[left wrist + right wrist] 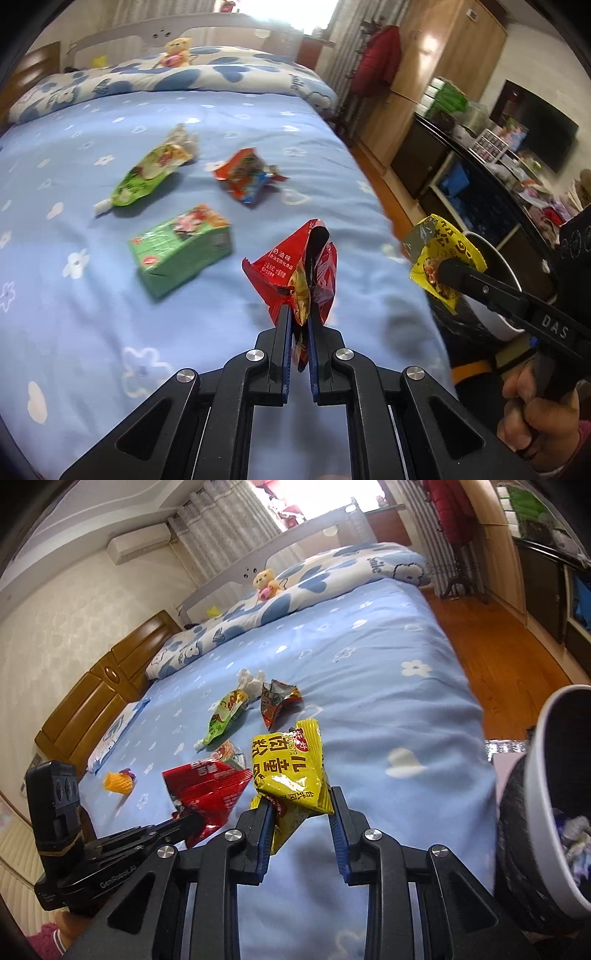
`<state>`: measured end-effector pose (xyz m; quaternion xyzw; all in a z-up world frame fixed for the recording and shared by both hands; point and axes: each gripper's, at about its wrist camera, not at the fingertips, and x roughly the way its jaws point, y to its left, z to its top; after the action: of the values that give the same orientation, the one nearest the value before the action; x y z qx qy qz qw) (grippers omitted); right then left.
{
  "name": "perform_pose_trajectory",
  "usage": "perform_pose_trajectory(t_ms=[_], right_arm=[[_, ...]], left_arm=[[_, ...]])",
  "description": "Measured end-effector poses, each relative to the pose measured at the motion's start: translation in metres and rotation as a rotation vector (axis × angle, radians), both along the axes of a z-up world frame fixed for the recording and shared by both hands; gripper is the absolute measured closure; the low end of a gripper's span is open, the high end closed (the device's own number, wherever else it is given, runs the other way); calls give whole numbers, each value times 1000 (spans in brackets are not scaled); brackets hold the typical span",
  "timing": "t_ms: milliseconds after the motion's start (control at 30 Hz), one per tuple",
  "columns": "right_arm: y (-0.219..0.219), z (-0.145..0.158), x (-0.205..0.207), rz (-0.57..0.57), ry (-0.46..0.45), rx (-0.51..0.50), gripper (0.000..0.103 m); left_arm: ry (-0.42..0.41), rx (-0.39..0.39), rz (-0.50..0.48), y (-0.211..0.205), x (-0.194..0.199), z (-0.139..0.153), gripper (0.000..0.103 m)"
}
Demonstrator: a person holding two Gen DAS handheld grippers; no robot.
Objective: Collect trash
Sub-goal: 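Carry the red wrapper and yellow bag over the bin with both tools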
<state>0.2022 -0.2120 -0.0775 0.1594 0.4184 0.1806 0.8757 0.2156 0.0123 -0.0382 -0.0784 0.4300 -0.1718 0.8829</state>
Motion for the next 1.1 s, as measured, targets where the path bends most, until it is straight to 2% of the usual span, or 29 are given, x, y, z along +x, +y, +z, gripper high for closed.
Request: perform_pose_trajectory(t_ms=[533,1100], right_arm=[[-68,18,-53,-121,-41,-7,75],[-136,25,-73,-272,-52,-58,75]], left_arm=[[-21,40,-147,-78,-13,20,97],[-30,73,-260,-144,-5,24,97]])
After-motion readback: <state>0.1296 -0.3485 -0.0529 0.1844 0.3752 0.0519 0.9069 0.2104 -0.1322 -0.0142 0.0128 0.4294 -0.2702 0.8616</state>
